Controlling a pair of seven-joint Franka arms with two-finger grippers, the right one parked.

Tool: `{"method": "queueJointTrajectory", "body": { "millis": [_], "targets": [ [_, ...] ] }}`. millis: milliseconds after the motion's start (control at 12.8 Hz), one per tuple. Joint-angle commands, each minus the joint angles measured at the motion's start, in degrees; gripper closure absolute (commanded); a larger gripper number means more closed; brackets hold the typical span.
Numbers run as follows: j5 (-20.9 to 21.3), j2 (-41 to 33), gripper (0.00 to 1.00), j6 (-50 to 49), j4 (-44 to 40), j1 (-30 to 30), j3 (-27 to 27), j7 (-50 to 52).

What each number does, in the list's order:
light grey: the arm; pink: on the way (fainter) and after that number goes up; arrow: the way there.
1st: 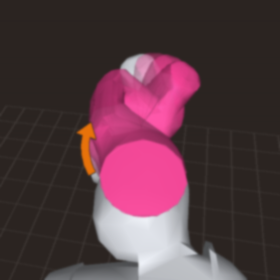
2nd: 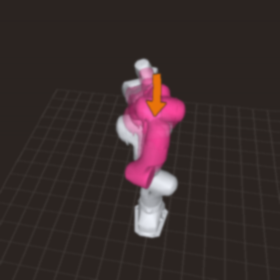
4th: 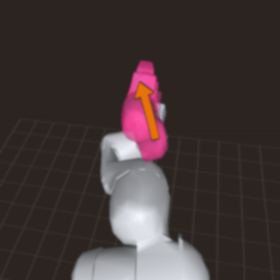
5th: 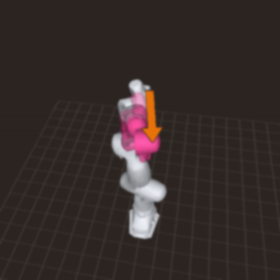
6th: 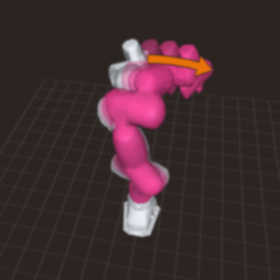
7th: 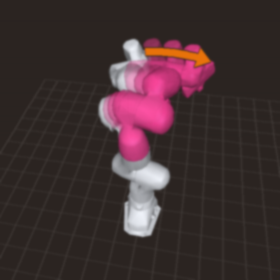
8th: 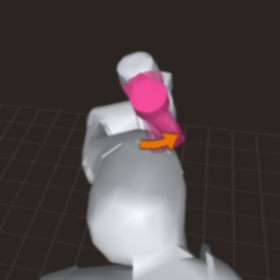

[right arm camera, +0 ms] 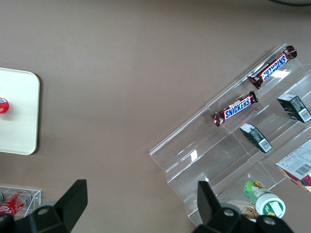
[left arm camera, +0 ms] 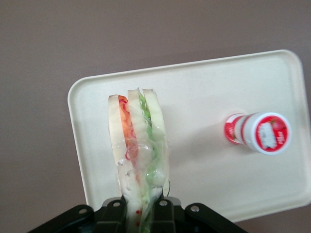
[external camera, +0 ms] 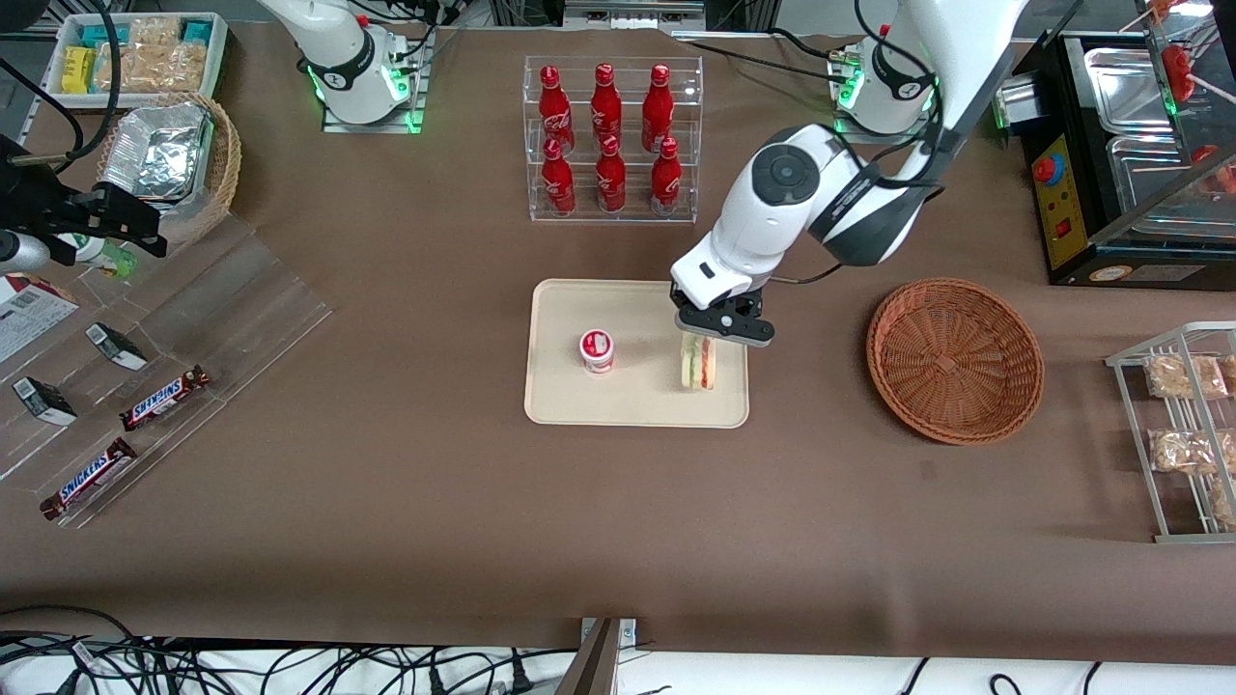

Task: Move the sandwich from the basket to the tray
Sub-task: 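Lower the sandwich onto the tray beside the yogurt cup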

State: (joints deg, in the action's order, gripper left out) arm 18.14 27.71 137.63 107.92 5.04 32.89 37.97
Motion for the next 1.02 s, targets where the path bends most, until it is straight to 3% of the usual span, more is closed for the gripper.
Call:
{"method": "queueJointTrajectory", "body": {
  "millis": [0, 391, 470, 548, 704, 783, 861, 939],
  "targets": [
    [7.7, 4.3, 1.0, 1.8, -1.0, 0.5, 0.2, 5.4],
    [13.4, 8.1, 1.0, 2.3, -1.2, 2.1, -0.2, 9.3],
    [14.0, 8.5, 0.96, 2.2, -1.3, 2.1, -0.2, 9.8],
    [14.0, 8.5, 0.86, 2.1, -1.3, 2.0, -0.2, 10.2],
    [14.0, 8.5, 0.47, 1.6, -1.3, 2.0, -0.2, 10.5],
    [14.0, 8.3, 0.12, 1.5, -1.4, 1.9, -0.2, 12.3],
    [14.0, 8.1, 0.0, 1.3, -1.5, 1.8, -0.3, 14.3],
    [14.0, 7.9, 0.0, 0.4, -1.8, 1.6, -0.2, 14.7]
  ]
}}
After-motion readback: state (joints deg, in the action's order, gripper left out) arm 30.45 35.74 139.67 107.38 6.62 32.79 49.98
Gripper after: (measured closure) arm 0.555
